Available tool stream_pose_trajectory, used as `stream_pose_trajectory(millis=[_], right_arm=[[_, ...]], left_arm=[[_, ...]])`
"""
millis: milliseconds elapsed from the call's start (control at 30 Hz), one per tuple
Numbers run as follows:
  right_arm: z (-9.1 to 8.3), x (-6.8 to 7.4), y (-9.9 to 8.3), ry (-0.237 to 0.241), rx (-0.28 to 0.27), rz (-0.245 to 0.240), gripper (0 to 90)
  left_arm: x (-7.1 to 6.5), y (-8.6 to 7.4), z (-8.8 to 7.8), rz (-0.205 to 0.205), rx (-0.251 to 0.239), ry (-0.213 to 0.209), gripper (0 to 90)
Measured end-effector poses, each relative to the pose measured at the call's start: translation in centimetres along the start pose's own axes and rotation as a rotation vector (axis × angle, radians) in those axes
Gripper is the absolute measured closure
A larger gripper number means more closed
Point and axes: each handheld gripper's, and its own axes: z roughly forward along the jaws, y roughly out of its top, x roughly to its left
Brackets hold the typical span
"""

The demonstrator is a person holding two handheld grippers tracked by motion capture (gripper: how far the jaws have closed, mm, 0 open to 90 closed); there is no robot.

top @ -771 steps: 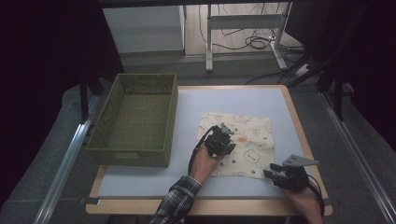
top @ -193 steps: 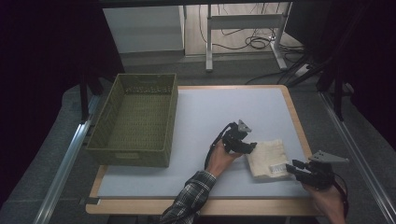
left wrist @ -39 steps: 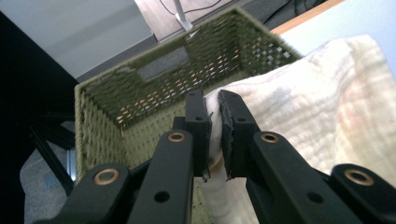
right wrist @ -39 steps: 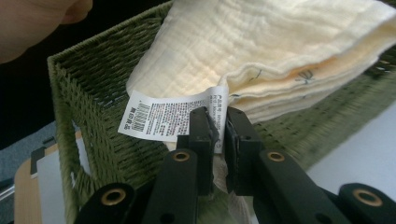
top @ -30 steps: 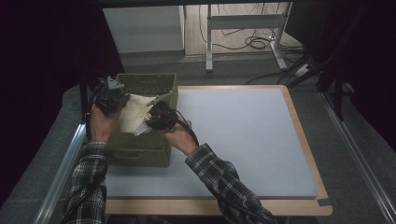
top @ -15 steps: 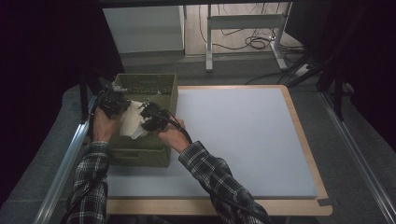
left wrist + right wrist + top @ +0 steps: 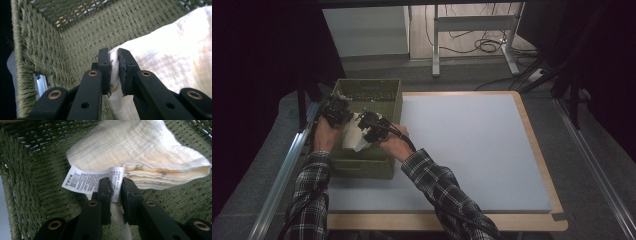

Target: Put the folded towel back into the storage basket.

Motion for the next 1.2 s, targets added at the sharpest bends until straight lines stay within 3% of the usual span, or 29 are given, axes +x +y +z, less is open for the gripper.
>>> stream_pose_trajectory(millis=[100, 267, 367, 667, 767, 833, 1200], right_arm=[[-0.2, -0.1, 0.0, 0.0, -0.019, 0.005, 71.5], [-0.5, -0.4, -0.1, -0.022, -0.055, 0.009, 68.5], [-0.8, -0.5, -0.2, -0.021, -0.071, 0.01, 67.2], [-2.7, -1.5, -1.2, -0.015, -0.132, 0.029, 55.5], [-3.3, -1.7, -1.7, -0.008, -0.157, 0.026, 49.5], [-3.8, -1.9, -2.2, -0.008, -0.169, 0.019, 45.5], [-6.0, -2.9, -4.6, -0.014, -0.228, 0.046, 27.9]], left_arm=[[-0.1, 0.1, 0.4, 0.004, 0.025, 0.012, 70.3], [-0.1, 0.1, 0.3, -0.009, 0.011, 0.011, 61.9], [0.1, 0.0, 0.1, -0.04, -0.008, -0.001, 57.6], [-0.2, -0.2, -1.4, -0.118, -0.087, -0.058, 39.5], [-0.5, -0.3, -1.9, -0.145, -0.117, -0.096, 35.7], [-0.7, -0.4, -2.3, -0.155, -0.136, -0.125, 33.2], [-2.3, -1.5, -3.6, -0.181, -0.198, -0.191, 14.8]])
